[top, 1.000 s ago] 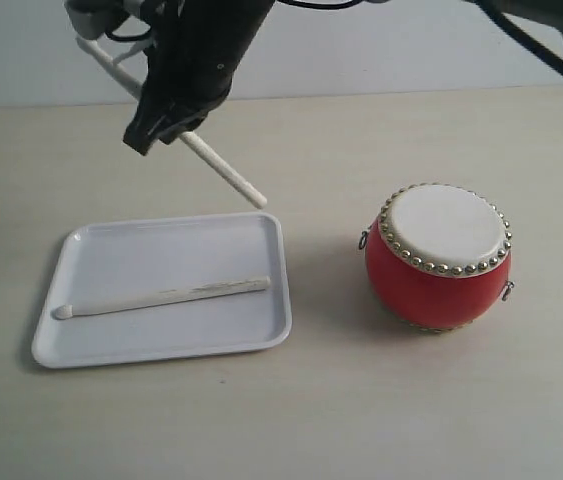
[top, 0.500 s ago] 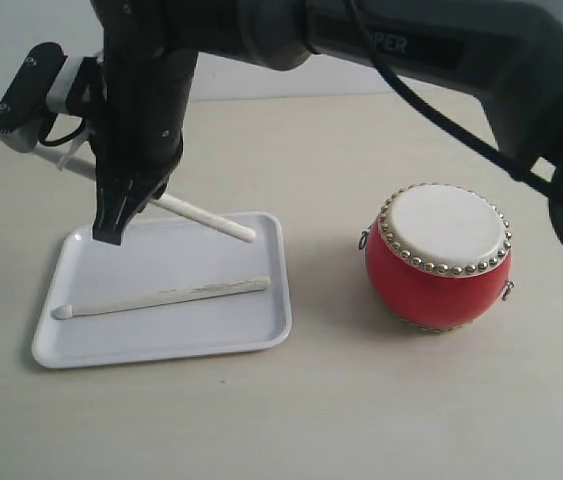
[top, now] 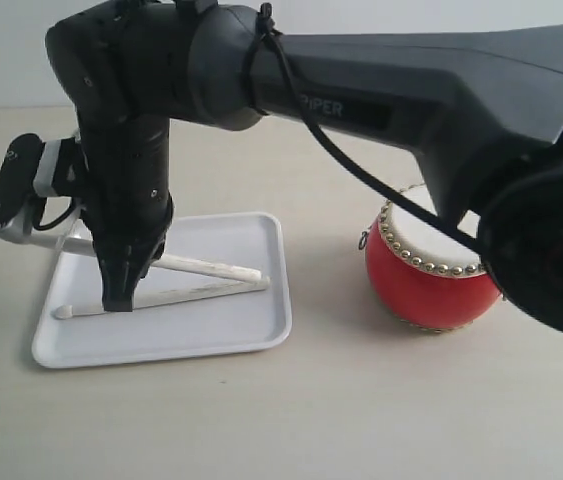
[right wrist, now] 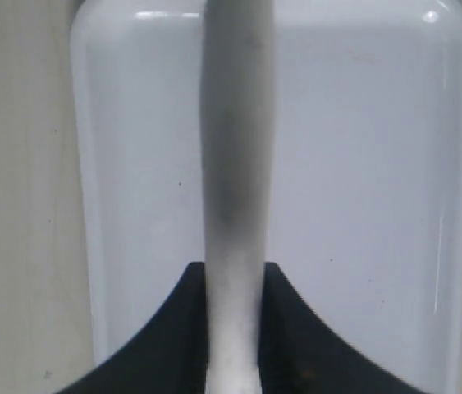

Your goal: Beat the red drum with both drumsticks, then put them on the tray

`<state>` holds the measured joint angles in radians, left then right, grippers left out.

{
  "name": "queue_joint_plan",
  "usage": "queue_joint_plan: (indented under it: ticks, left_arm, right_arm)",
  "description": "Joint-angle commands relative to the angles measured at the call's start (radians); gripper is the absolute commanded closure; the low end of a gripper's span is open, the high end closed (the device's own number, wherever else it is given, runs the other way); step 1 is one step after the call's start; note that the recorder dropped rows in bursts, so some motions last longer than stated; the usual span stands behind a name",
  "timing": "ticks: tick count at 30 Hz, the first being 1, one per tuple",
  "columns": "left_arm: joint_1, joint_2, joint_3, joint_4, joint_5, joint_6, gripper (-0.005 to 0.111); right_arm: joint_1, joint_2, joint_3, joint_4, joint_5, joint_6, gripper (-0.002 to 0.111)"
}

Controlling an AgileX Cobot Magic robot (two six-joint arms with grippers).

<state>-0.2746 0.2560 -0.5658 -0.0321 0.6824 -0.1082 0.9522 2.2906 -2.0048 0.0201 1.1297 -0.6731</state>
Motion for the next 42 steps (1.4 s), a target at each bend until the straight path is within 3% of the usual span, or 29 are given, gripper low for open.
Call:
queue_joint_plan:
  ticks: [1,12,34,42]
  left_arm:
    - [-0.042,-0.005,-0.007,0.032,-0.009,-0.003,0.107]
    - [-0.055,-0.005,-0.007,0.047,-0.005,-0.005,0.107]
    - [-0.055,-0.005,-0.007,0.044,0.000,-0.005,0.107]
    - [-0.055,-0.005,-0.007,0.044,0.018,-0.005,0.107]
  right_arm:
    - [-0.023,0.002,0.003,0.000,-0.012,-0.167,0.108]
    - [-0.064,0.030,0.005,0.000,-0.169,-0.267,0.108]
    - [-0.077,0.099,0.005,-0.020,-0.129,-0.211,0.108]
    - [-0.077,0.104,0.005,-0.008,-0.158,-0.211,0.090]
